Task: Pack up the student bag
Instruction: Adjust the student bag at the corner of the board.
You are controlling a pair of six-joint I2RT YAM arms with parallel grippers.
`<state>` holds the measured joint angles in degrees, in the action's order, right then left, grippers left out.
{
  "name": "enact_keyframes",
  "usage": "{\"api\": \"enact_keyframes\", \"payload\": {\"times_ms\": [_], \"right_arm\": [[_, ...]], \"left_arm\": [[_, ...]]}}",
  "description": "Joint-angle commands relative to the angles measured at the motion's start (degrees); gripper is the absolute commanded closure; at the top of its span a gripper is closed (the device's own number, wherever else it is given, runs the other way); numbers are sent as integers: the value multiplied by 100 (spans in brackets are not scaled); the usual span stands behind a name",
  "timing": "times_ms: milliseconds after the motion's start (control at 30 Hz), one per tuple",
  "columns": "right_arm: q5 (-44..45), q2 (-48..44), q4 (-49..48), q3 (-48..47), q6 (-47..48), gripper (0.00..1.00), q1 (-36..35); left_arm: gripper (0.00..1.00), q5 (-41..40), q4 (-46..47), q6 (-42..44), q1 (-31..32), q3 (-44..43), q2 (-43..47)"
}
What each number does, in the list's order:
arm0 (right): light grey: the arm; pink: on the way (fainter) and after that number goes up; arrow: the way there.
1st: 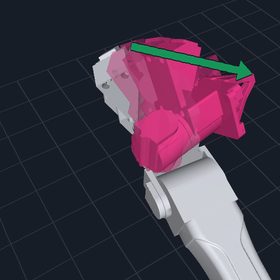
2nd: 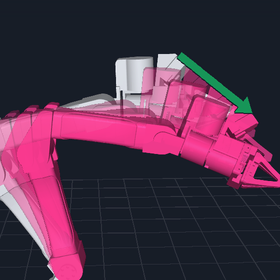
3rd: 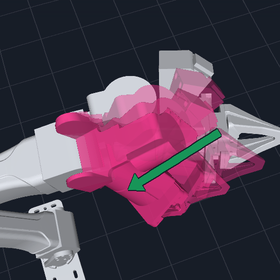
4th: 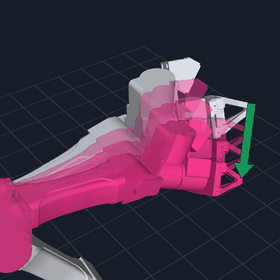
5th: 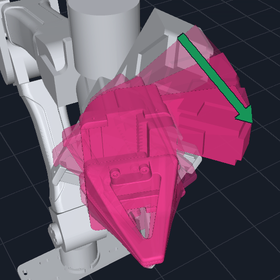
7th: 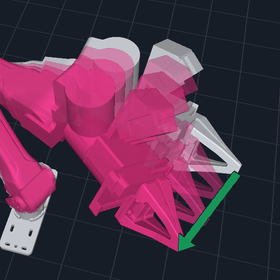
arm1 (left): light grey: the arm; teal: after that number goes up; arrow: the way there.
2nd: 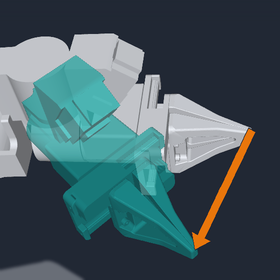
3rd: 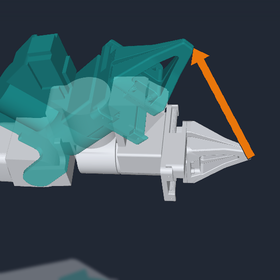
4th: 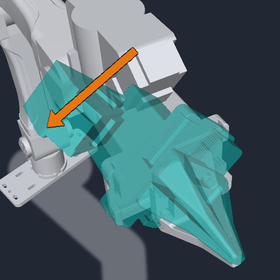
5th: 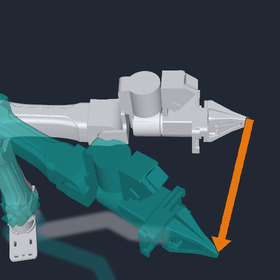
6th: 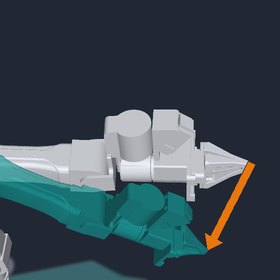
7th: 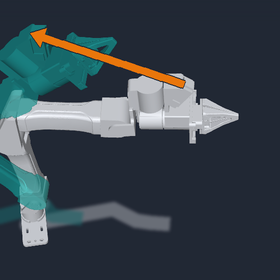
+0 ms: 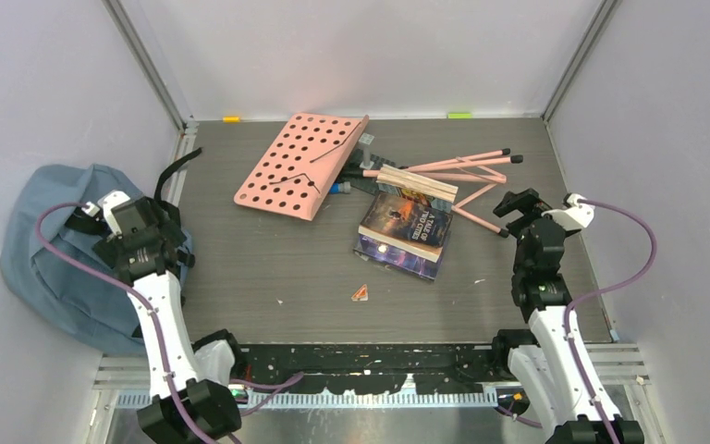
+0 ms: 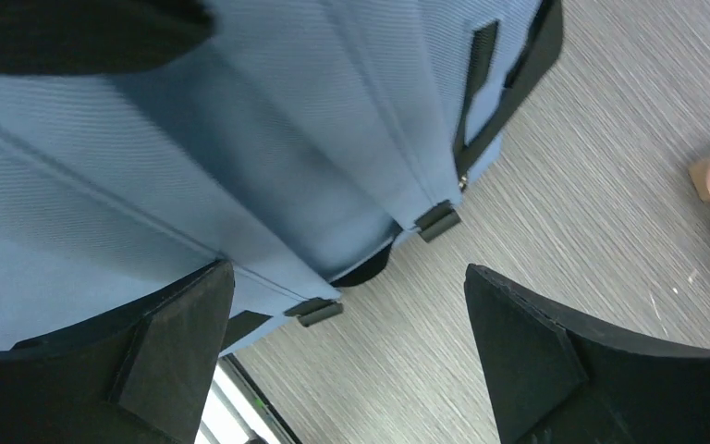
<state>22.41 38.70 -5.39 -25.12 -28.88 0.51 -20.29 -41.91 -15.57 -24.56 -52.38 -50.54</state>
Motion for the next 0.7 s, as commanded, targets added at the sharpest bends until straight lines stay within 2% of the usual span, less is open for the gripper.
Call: {"api": "enact_keyframes", "payload": {"times_ms": [0, 133, 367, 467, 667], "right_arm": [[-227, -155, -178, 151, -58, 0, 19], [-532, 2, -325, 194, 17, 0, 18], [-741, 316, -449, 178, 44, 0, 19], [-857, 394, -488, 175, 58, 0, 22], [-799, 499, -506, 187, 81, 0, 19]], "left_arm": [[1, -632, 70, -235, -194, -180, 398], [2, -1153, 137, -255, -188, -48, 773], [2, -1755, 403, -287, -249, -76, 784], [2, -1582, 671, -475, -550, -144, 584], [3, -1062, 849, -389, -647, -382, 40]]}}
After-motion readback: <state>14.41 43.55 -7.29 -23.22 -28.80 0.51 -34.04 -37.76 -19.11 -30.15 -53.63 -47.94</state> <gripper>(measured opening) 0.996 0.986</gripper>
